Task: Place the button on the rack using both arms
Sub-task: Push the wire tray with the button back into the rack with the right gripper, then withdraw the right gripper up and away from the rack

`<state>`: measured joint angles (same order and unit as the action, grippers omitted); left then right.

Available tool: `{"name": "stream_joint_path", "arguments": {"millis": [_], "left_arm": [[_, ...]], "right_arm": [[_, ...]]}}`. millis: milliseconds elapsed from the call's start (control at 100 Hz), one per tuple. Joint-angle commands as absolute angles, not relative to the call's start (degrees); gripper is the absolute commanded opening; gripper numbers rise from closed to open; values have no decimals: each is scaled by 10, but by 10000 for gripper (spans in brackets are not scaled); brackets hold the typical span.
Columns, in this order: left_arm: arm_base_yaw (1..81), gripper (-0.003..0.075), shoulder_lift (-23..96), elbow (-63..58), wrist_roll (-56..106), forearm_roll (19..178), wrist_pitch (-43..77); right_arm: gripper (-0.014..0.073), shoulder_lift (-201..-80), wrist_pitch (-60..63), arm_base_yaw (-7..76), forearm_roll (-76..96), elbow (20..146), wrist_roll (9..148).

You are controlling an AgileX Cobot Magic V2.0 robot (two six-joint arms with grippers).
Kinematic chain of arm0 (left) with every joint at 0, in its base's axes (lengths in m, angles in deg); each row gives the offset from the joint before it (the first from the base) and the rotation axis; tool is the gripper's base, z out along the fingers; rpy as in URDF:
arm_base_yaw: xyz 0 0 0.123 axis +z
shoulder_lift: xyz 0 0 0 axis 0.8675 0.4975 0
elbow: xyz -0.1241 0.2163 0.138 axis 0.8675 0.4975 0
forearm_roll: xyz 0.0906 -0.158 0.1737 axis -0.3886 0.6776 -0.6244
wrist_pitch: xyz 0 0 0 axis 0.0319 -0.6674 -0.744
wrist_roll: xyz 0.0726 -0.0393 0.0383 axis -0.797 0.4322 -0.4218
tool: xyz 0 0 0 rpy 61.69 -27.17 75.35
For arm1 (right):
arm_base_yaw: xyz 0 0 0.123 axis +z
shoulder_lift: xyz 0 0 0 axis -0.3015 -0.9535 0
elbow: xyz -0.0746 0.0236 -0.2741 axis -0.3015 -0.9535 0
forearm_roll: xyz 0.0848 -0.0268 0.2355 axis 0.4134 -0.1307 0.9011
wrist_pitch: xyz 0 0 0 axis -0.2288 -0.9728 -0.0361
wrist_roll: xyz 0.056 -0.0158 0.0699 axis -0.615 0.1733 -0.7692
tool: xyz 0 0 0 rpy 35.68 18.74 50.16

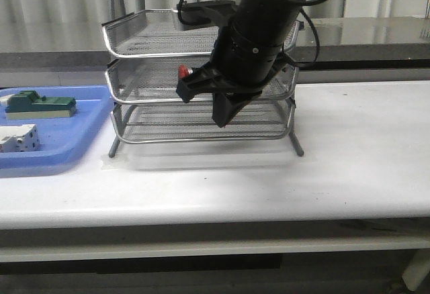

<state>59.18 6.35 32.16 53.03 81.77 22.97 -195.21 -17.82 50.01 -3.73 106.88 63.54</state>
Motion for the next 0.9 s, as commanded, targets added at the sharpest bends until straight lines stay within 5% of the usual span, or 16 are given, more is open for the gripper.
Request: {"name": "stream_joint_path", "arguments": {"millis": [0,890], "left_arm": [[593,4,65,306,534,825,279],[593,4,65,306,534,825,279]], "right_arm": [[-66,-1922,-151,493,-48,1092,641],[-66,-1751,-247,455,-37,1015,624]]}}
